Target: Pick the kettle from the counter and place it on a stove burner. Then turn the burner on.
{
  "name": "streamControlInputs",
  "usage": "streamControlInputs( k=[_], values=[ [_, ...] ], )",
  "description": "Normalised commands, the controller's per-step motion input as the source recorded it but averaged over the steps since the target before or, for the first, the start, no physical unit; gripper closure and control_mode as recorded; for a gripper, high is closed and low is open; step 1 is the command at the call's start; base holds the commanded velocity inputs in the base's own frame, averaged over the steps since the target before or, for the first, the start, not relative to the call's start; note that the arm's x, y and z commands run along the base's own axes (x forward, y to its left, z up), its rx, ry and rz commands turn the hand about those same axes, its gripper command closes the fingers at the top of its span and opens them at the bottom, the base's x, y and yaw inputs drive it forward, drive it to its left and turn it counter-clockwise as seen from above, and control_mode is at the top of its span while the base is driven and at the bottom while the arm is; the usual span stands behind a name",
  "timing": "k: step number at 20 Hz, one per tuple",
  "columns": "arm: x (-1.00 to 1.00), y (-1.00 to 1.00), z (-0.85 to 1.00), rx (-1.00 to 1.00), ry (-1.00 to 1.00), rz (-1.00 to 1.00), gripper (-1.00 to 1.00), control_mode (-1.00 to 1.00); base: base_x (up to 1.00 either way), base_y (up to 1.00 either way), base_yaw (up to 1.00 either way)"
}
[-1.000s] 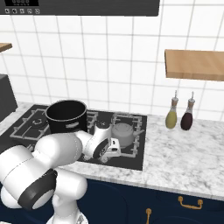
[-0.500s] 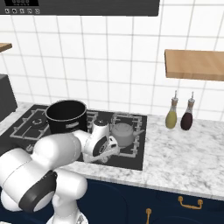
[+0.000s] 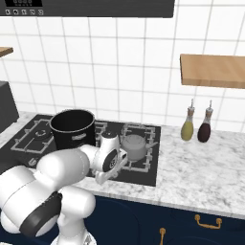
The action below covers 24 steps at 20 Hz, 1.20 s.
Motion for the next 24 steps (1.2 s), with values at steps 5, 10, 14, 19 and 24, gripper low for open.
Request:
streamControlInputs(
  k=[5,10,14,19,24],
  values=[
    [-0.17,0.00,0.02,-0.11,-0.09,0.41,1.00,-1.00,0.00,0.00,0.00],
    [-0.05,0.00,0.00,-0.12,-0.10,0.41,1.00,-1.00,0.00,0.00,0.00],
    [-0.01,0.00,0.00,-0.09,-0.08,0.43,1.00,-1.00,0.00,0.00,0.00],
    [0.00,0.02,0.00,-0.09,-0.04,0.44,1.00,-1.00,0.00,0.00,0.00],
    [0.00,0.03,0.00,-0.07,-0.01,0.45,1.00,-1.00,0.00,0.00,0.00]
  ],
)
